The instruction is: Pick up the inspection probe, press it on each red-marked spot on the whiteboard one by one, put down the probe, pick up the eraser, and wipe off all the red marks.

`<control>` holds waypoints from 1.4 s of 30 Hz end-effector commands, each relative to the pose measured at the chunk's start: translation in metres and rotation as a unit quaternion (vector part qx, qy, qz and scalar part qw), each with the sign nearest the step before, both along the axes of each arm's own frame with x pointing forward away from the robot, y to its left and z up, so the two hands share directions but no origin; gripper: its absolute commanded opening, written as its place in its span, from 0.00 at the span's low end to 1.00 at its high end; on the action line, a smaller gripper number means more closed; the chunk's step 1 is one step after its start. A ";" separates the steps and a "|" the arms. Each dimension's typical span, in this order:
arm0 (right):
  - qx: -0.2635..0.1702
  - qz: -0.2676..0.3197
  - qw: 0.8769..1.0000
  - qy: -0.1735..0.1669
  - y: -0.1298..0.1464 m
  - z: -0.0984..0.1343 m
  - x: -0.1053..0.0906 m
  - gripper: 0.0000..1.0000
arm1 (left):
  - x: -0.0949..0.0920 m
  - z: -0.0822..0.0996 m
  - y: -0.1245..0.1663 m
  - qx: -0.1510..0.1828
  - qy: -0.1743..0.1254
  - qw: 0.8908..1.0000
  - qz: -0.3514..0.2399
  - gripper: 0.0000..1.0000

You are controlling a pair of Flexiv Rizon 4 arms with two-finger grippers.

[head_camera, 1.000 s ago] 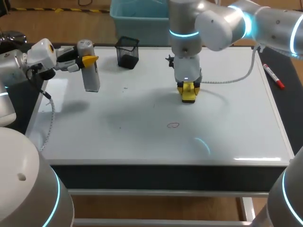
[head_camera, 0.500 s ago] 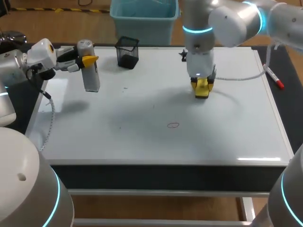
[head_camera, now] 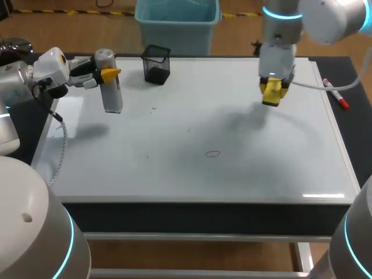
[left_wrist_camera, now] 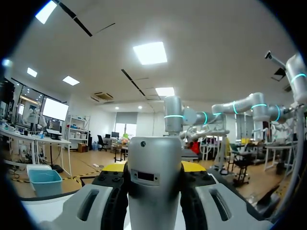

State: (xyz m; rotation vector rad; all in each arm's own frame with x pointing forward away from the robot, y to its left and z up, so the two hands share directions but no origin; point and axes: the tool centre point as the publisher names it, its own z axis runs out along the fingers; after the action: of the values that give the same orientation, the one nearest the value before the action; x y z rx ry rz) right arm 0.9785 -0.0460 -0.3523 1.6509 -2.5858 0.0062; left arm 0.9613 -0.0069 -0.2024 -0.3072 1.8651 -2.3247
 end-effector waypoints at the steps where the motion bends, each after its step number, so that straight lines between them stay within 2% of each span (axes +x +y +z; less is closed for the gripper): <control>1: 0.012 0.001 1.000 -0.012 -0.018 0.009 -0.010 0.00 | -0.001 0.001 0.000 0.000 -0.001 1.000 0.001 0.00; 4: 0.023 -0.006 1.000 -0.013 -0.025 0.009 -0.010 0.00 | -0.001 0.001 0.000 0.000 -0.001 1.000 0.001 0.00; 21: 0.023 -0.006 1.000 -0.013 -0.025 0.009 -0.010 0.00 | -0.001 0.001 0.000 0.000 -0.001 1.000 0.001 0.00; 23: 0.023 -0.006 1.000 -0.013 -0.025 0.009 -0.010 0.00 | -0.009 0.006 -0.013 0.001 -0.011 1.000 -0.015 0.00; 25: 0.023 -0.006 1.000 -0.013 -0.025 0.009 -0.010 0.00 | -0.017 0.006 -0.027 0.021 -0.007 0.999 -0.028 0.00; 29: 0.023 -0.006 1.000 -0.013 -0.025 0.009 -0.010 0.00 | -0.041 0.013 -0.054 0.002 -0.025 0.998 -0.050 0.00; 32: 0.023 -0.006 1.000 -0.013 -0.025 0.009 -0.010 0.00 | -0.059 0.015 -0.079 0.008 -0.036 0.997 -0.072 0.00; 39: 0.023 -0.006 1.000 -0.013 -0.025 0.009 -0.010 0.00 | -0.108 0.006 -0.147 -0.004 -0.038 0.991 -0.127 0.00; 42: 0.023 -0.006 1.000 -0.013 -0.025 0.009 -0.010 0.00 | -0.120 -0.002 -0.176 0.002 -0.027 0.987 -0.156 0.00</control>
State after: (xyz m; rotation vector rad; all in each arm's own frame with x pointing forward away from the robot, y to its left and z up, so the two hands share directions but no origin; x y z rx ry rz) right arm 0.9679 -0.0702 -0.3438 1.6584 -2.6365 -0.0358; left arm 0.8412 -0.1508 -0.1983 0.0468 2.0033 -2.4802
